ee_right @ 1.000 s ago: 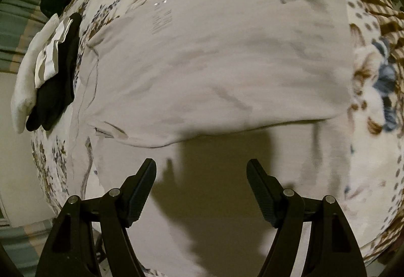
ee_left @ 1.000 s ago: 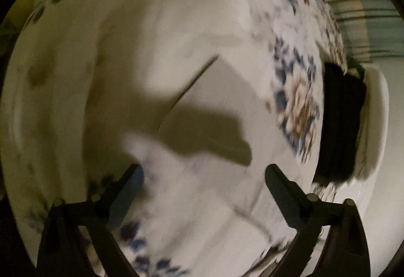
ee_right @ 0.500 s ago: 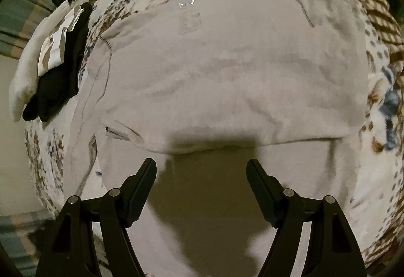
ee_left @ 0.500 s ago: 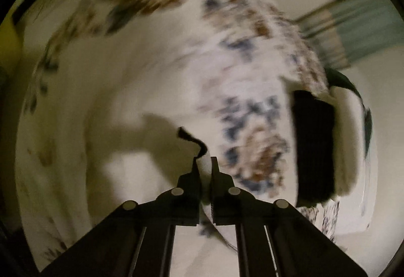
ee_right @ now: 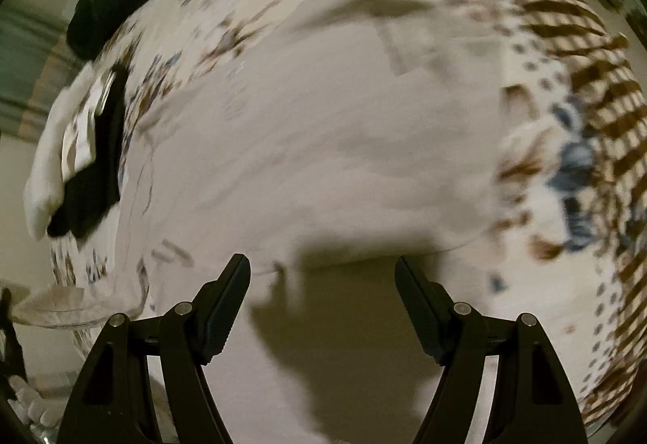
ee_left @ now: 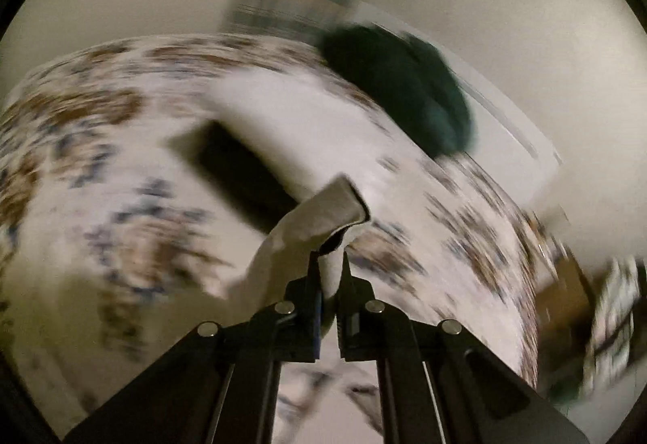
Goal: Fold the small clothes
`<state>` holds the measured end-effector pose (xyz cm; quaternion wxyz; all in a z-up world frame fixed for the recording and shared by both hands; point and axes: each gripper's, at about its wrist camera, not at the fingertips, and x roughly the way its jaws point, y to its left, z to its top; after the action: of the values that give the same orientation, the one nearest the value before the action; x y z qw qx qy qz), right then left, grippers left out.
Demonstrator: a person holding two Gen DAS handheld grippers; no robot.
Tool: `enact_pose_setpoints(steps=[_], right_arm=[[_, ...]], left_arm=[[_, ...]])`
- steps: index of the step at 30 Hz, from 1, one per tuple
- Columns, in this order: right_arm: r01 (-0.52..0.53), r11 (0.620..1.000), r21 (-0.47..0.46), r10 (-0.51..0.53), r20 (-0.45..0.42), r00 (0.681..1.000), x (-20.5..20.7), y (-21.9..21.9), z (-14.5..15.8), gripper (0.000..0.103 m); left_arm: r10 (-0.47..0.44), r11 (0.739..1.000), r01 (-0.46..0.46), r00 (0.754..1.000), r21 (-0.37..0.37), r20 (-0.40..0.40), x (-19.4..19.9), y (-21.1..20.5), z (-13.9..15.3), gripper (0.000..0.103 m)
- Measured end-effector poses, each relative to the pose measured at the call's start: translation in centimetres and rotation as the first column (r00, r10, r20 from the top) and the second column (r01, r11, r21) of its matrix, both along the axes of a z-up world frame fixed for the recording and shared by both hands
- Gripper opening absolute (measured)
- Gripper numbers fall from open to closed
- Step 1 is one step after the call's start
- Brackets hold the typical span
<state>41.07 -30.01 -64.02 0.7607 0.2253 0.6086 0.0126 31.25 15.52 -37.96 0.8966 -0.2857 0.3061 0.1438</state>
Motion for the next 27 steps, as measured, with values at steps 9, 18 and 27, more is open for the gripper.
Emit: enact_pose_setpoints(steps=[9, 18, 27], right_arm=[[0.156, 0.988, 0.001, -0.156, -0.005, 0.988, -1.0, -10.8, -0.9, 0.076], [0.254, 0.967, 0.002, -0.253, -0.039, 0.967, -3.7, -18.0, -2.7, 0.076], [0.248, 0.966, 0.071, -0.248, -0.007, 0.969, -5.2, -19.6, -0.4, 0.082]], left_arm=[[-0.451, 0.886, 0.463, 0.873, 0.026, -0.185, 6.5, -21.2, -6.3, 0.003], [-0.605, 0.769, 0.639, 0.729, 0.001, -0.320, 6.8, -33.2, -11.7, 0.004], [-0.609, 0.783, 0.609, 0.712, -0.125, -0.349, 5.8, -29.1, -10.5, 0.098]])
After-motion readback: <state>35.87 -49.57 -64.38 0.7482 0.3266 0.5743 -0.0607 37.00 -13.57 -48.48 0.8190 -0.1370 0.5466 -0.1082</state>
